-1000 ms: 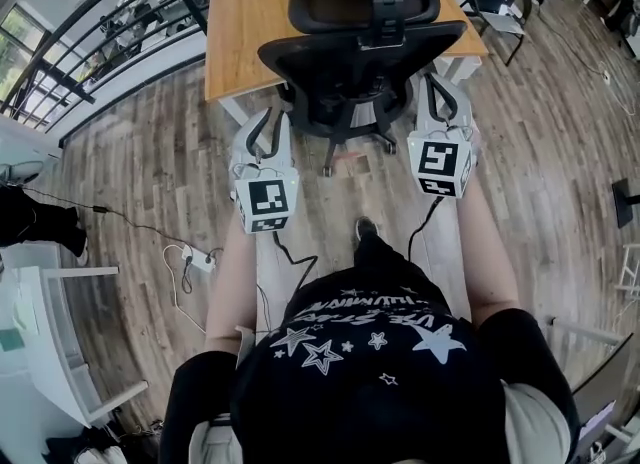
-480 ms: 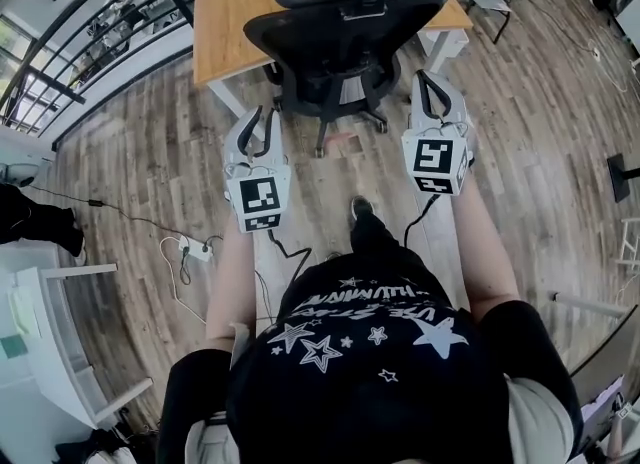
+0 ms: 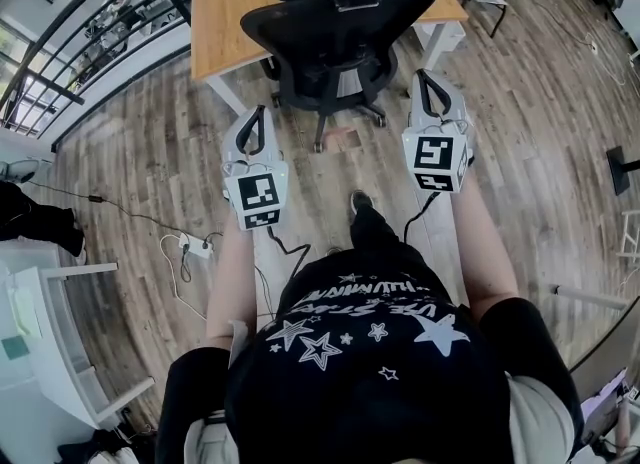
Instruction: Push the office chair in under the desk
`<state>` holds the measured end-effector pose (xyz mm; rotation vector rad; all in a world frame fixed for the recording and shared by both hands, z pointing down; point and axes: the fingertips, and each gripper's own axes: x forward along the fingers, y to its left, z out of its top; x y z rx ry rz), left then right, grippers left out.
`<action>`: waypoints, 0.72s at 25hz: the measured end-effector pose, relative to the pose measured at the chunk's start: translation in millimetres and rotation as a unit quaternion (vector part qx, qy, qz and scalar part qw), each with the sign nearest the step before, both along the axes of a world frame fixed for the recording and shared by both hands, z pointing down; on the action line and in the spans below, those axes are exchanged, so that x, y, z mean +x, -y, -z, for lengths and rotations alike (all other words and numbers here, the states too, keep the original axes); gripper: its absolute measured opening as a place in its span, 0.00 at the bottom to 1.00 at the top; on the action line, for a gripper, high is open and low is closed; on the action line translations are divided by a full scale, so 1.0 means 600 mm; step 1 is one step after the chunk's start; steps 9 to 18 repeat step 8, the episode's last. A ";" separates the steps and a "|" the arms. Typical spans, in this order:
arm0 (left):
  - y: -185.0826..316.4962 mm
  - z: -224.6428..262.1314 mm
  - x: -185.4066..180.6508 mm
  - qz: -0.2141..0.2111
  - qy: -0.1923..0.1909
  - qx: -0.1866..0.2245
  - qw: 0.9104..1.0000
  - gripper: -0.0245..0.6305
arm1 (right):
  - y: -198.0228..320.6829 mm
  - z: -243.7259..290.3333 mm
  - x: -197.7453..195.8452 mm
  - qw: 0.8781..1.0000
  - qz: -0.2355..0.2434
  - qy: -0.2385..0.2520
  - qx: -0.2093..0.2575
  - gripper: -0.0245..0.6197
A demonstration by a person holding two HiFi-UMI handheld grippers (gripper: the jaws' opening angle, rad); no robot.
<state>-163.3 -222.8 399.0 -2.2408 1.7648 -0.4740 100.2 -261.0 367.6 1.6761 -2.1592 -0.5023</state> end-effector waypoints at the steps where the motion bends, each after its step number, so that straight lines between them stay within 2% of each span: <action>1: -0.001 0.000 -0.001 0.001 -0.001 0.000 1.000 0.04 | -0.002 -0.001 -0.001 1.000 0.001 -0.001 0.000 0.04; 18: -0.006 -0.008 -0.005 0.003 -0.003 -0.013 1.000 0.04 | -0.010 -0.006 -0.003 1.000 0.001 -0.003 -0.003 0.04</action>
